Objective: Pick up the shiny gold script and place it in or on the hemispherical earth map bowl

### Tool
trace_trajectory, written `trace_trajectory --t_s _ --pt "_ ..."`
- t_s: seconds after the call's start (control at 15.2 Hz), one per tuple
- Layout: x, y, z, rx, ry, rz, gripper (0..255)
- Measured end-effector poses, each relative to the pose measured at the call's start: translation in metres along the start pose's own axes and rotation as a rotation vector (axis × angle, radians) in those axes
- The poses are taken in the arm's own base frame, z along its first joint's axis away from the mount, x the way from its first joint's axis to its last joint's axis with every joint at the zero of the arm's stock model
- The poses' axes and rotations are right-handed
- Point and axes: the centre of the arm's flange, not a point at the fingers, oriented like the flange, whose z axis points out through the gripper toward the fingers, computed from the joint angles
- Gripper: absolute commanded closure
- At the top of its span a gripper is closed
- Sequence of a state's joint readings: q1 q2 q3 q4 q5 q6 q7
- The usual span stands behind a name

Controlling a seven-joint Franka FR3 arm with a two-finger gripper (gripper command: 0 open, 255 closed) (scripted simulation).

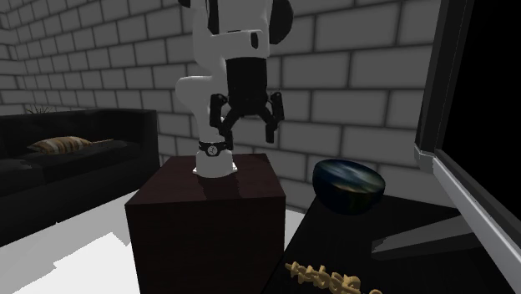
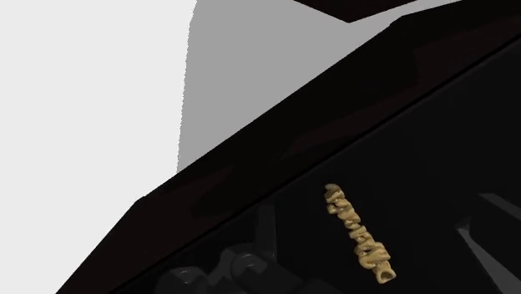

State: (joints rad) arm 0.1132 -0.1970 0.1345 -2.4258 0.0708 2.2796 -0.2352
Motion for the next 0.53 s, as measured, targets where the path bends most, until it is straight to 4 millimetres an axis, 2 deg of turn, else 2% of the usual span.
trace_trajectory --t_s 0.53 --pt "0.070 -0.022 0.079 -0.011 -0.015 -0.119 0"
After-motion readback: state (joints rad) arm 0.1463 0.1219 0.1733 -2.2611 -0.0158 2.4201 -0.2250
